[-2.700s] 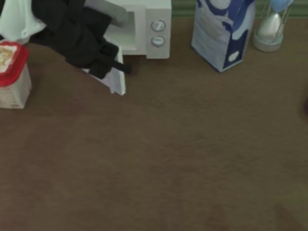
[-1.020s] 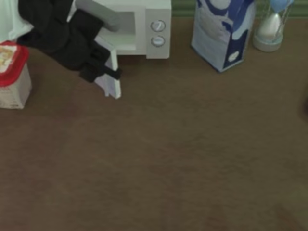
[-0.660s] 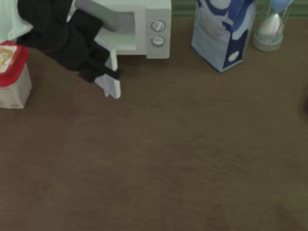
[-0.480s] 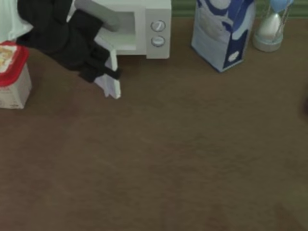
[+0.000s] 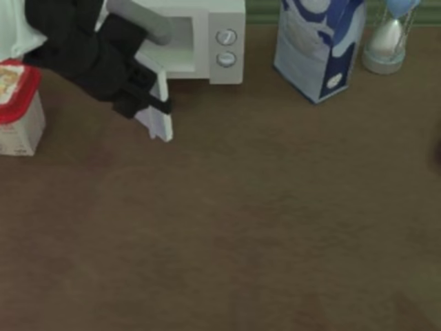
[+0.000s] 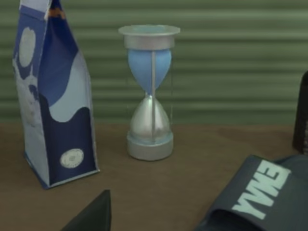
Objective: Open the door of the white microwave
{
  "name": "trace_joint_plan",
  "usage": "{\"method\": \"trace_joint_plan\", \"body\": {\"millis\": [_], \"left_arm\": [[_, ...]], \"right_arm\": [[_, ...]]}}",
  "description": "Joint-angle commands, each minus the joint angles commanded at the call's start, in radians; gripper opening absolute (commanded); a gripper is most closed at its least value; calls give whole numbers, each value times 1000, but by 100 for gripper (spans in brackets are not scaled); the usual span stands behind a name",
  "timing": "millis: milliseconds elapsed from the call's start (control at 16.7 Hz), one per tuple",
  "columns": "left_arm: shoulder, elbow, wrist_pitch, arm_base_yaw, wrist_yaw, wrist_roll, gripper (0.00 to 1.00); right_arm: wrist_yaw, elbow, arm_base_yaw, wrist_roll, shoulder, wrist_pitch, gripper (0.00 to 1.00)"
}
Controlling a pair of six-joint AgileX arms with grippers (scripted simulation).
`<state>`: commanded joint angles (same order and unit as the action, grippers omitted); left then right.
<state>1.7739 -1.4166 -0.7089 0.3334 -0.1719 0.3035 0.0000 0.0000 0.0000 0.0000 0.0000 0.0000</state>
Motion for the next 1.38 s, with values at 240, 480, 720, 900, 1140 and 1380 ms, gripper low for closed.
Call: {"method": "trace_joint_plan", "body": {"millis": [240,480,720,900,1140,1380], "left_arm": [[-2,6,-2,2,-14,10,0],[-18,22,-16,-31,-46,82,0],[-25,27,-20,-43,-59,111,0],[-25,27,-20,-43,-59,111,0],[-25,27,-20,-43,-59,111,0],[-25,27,-20,-43,-59,111,0]], "right_arm": [[0,0,0,0,0,0,100],[0,0,0,0,0,0,100],[0,0,0,0,0,0,100],[0,0,0,0,0,0,100],[0,0,0,0,0,0,100],[0,0,0,0,0,0,100]]}}
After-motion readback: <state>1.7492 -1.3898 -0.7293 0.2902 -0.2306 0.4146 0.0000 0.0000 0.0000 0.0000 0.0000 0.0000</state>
